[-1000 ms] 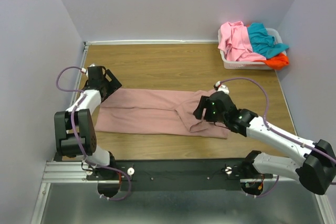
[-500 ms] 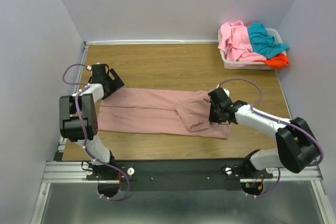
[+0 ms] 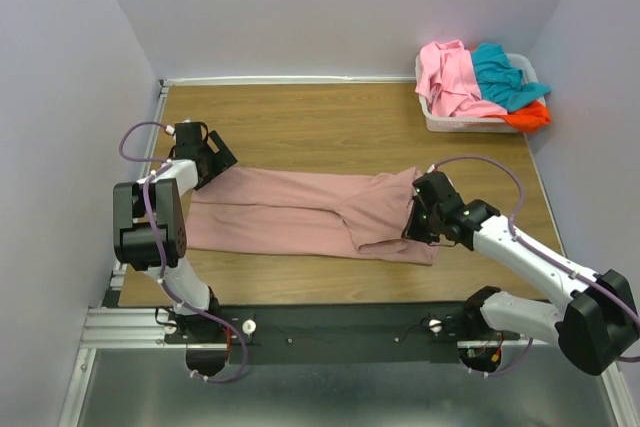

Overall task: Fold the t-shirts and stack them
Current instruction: Fold the tshirt

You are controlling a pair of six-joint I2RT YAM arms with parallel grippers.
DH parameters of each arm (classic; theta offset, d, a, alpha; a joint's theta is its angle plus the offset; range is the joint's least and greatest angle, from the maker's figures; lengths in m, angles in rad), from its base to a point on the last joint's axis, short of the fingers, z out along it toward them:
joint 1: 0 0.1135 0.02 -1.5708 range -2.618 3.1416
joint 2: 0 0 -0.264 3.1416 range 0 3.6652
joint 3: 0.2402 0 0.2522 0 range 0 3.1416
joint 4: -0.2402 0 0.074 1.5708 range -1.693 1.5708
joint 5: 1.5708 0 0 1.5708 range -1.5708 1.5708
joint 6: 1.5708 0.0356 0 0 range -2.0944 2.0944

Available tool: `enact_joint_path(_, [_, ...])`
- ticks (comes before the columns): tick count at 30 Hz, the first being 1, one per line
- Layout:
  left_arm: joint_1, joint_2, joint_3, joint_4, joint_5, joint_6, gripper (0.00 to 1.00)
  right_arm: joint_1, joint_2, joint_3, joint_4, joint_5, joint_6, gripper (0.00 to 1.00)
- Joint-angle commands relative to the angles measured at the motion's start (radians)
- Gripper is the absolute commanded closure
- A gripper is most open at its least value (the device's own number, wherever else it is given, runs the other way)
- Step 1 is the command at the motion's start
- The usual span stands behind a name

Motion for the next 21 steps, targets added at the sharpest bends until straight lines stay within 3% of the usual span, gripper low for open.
enact_joint_path(1, [-0.003, -0.015, -0.022, -0.045, -0.022, 0.010, 0.02, -0.005, 0.002, -0.060, -0.082, 0.001, 0.080, 0.80])
enact_joint_path(6, [-0.003, -0.035, -0.018, -0.056, -0.025, 0.011, 0.02, -0.004, 0.039, 0.007, -0.082, 0.086, 0.054, 0.35])
enact_joint_path(11, [-0.003, -0.076, 0.005, -0.087, -0.030, 0.011, 0.02, -0.004, 0.085, 0.149, -0.068, 0.153, 0.018, 0.04])
enact_joint_path(15, [-0.002, -0.124, 0.024, -0.111, -0.028, 0.008, 0.02, -0.005, 0.129, 0.186, 0.009, 0.067, -0.002, 0.00])
enact_joint_path(21, [-0.044, -0.212, -0.005, -0.103, -0.016, -0.004, 0.02, -0.004, 0.168, 0.059, 0.184, -0.143, 0.054, 0.00])
